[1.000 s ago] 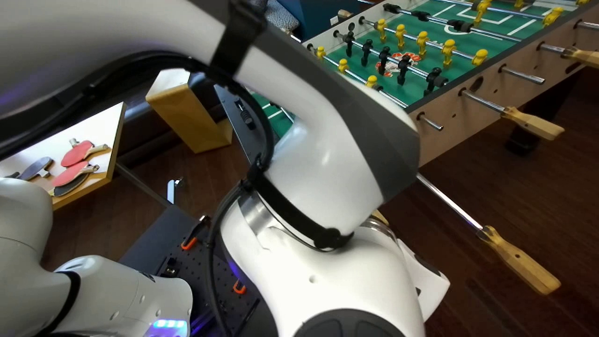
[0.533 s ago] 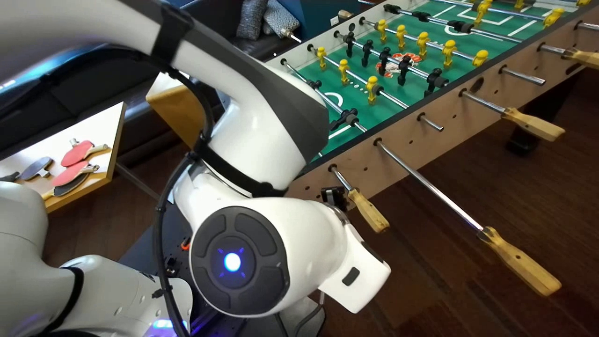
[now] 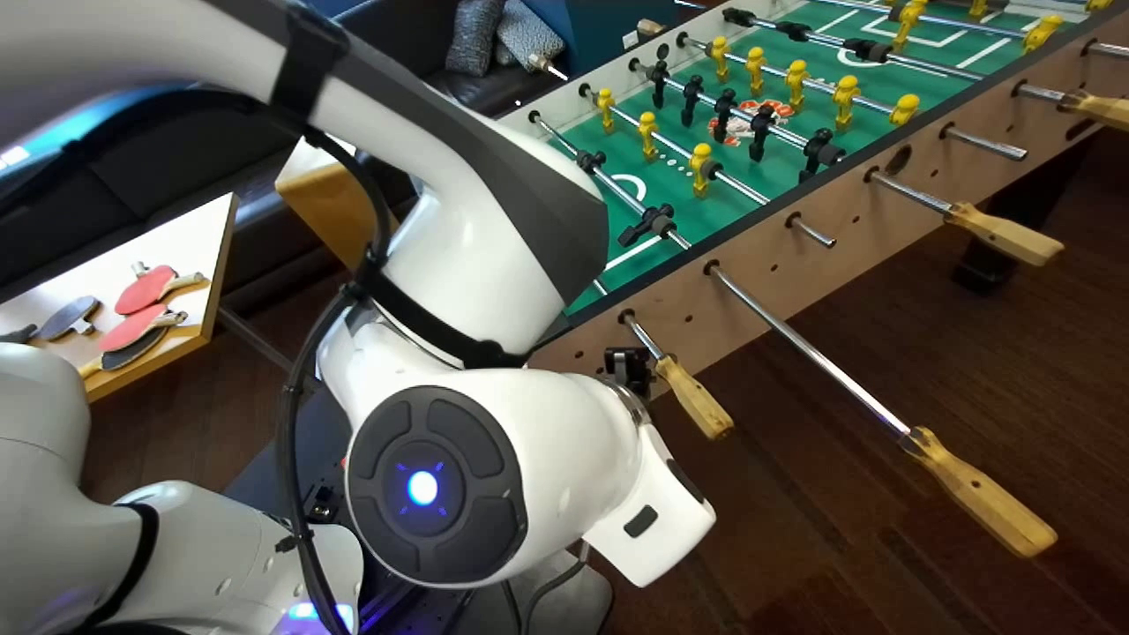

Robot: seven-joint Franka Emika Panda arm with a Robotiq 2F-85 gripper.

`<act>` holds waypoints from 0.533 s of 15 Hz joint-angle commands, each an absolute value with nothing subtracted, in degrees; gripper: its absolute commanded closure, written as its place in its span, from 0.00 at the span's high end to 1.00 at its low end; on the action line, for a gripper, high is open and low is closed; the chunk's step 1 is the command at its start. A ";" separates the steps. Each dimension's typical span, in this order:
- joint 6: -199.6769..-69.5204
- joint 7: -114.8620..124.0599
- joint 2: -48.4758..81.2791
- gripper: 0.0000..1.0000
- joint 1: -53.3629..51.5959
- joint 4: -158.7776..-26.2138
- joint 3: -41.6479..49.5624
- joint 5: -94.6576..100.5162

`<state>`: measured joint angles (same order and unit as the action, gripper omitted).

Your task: Twist and then pull the first rod on the right side of the foosball table

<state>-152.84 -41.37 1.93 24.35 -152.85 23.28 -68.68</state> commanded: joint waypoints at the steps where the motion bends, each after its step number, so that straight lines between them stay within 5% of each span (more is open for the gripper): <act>1: -157.42 -26.36 1.94 1.00 21.75 -154.21 21.37 -67.57; 8: -164.72 2.85 4.07 1.00 18.12 -153.50 18.64 -59.85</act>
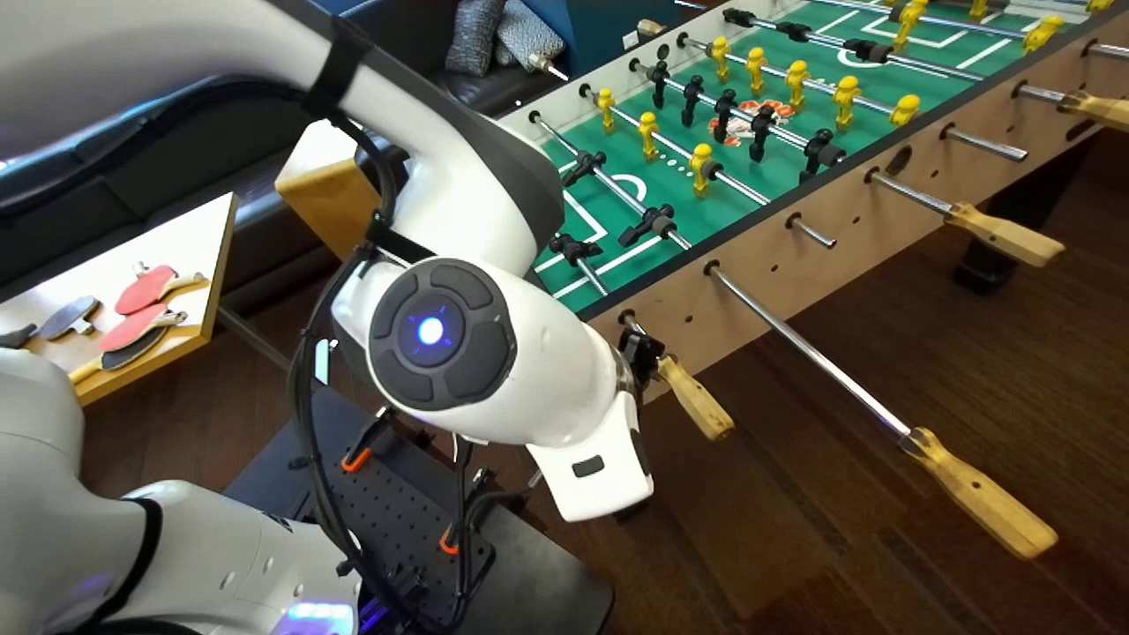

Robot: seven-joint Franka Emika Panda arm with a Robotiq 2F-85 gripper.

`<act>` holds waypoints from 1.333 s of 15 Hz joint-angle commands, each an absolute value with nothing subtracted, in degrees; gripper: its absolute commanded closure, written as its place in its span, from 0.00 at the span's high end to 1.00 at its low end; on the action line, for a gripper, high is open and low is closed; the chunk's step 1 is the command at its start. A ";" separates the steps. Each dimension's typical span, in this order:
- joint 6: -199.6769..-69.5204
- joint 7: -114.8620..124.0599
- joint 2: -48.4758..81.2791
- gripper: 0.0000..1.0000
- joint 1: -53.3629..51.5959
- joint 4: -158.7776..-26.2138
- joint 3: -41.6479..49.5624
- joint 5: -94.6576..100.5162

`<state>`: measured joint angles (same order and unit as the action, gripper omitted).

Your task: Twist and then pull the first rod on the right side of the foosball table

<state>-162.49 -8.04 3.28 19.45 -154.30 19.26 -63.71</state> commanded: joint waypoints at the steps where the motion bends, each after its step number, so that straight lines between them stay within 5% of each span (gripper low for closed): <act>1: -164.72 5.57 3.67 1.00 18.00 -153.16 18.62 -58.52; 20: -169.95 20.20 14.72 1.00 14.13 -145.14 16.29 -57.80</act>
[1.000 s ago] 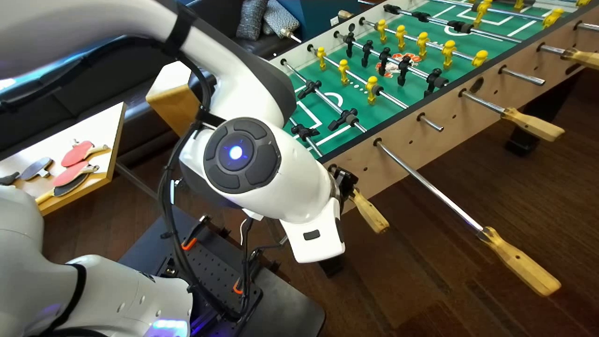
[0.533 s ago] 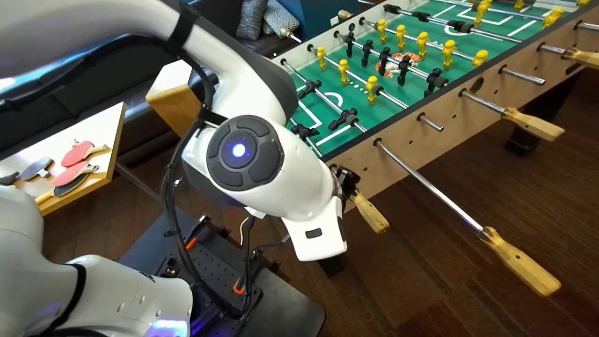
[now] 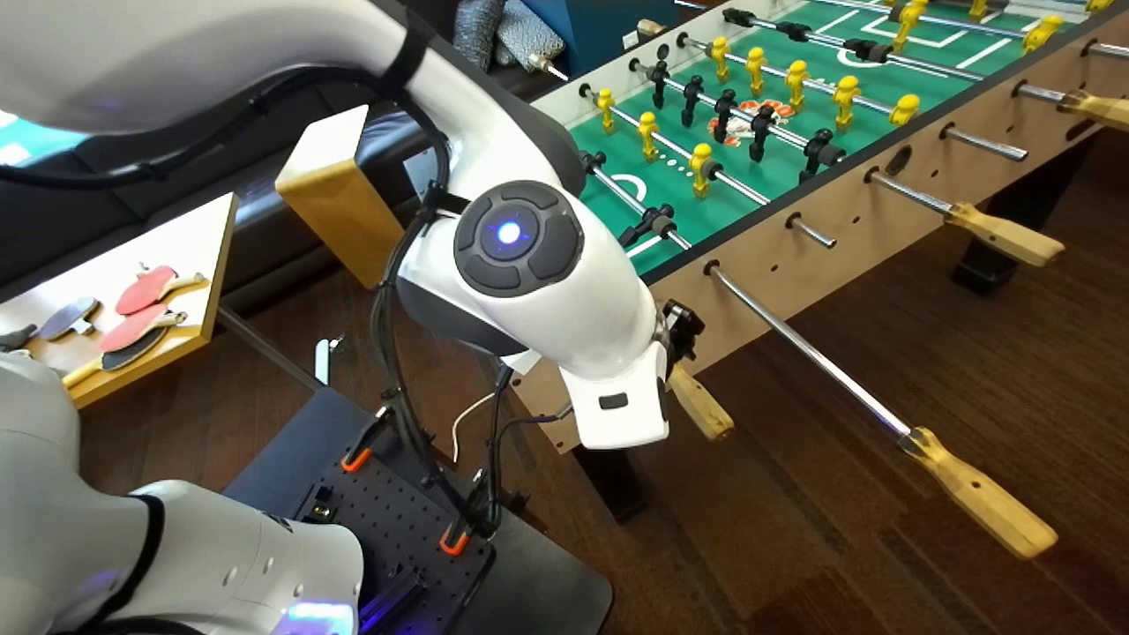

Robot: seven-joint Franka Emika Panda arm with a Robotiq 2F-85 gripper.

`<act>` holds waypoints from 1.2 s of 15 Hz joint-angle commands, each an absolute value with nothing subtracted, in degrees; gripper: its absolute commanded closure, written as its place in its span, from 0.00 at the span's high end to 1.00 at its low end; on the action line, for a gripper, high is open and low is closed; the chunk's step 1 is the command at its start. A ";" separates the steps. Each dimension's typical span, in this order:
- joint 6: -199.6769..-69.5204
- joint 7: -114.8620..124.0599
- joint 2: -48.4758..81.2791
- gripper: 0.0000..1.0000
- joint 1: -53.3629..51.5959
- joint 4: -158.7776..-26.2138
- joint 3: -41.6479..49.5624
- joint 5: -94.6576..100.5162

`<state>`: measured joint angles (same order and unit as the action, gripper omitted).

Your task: Twist and then pull the first rod on the right side of the foosball table

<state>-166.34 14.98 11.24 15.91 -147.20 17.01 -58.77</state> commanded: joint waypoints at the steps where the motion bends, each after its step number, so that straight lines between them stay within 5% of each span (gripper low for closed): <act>1: -170.95 21.29 15.64 1.00 13.61 -144.67 16.16 -57.79; 15: -170.55 25.44 23.63 1.00 11.03 -139.46 15.81 -57.04; 16: -170.49 25.15 23.67 0.75 11.00 -139.43 15.62 -57.11; 18: -170.56 24.74 23.83 0.68 11.07 -139.32 15.22 -57.31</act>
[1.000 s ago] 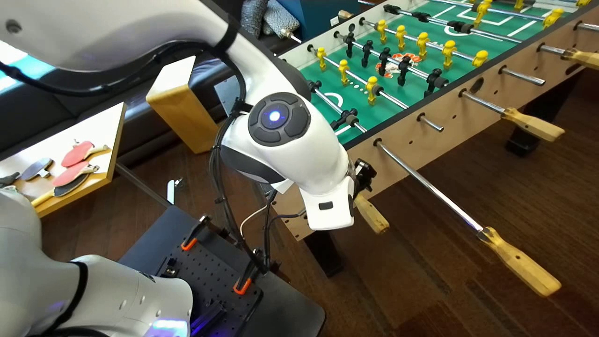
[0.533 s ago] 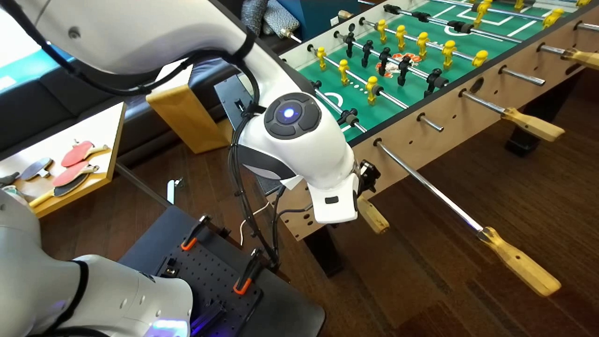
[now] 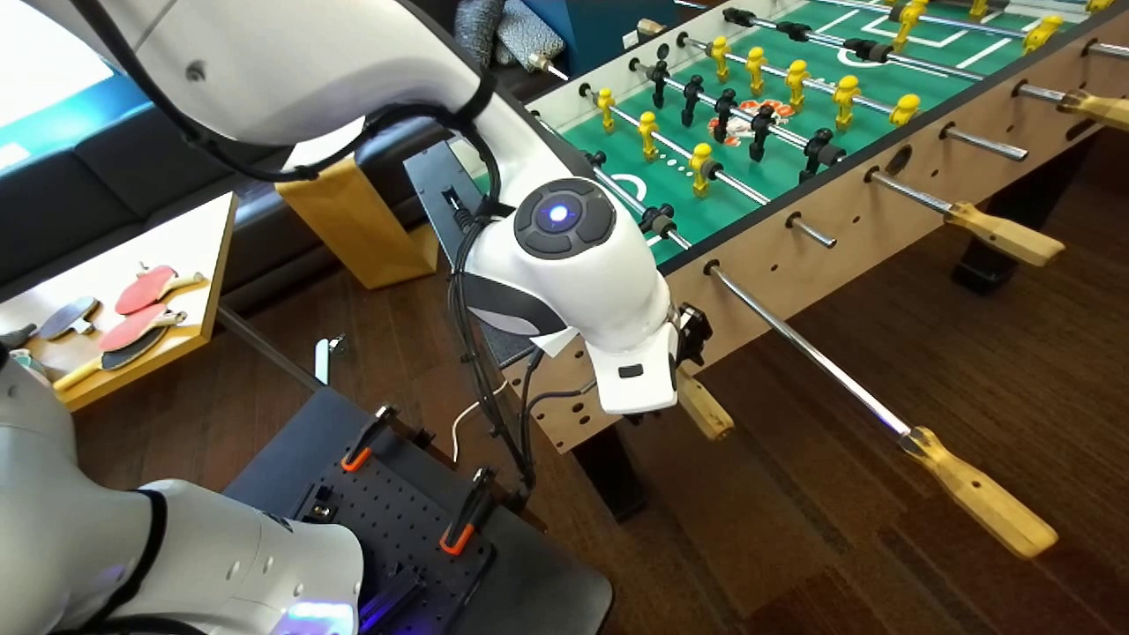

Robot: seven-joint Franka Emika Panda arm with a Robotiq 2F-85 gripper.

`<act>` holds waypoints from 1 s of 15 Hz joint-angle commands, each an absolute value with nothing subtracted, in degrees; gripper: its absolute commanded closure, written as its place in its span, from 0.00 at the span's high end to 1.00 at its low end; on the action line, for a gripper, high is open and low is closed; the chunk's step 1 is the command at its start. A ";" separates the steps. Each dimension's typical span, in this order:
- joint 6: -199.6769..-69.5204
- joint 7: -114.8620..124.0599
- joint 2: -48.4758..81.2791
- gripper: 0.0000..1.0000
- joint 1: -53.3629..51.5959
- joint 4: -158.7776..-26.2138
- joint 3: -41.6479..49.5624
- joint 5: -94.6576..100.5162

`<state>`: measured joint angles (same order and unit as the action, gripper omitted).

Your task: Twist and then pull the first rod on the right side of the foosball table

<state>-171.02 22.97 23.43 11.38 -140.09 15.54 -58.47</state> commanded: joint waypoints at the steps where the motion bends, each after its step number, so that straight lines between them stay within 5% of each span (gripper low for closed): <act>1: -170.53 24.63 23.83 0.58 11.09 -139.32 15.11 -57.36; 7: -170.10 24.85 23.68 0.15 11.27 -138.83 15.25 -57.24; 15: -165.25 26.32 23.71 0.12 13.90 -137.96 18.31 -55.47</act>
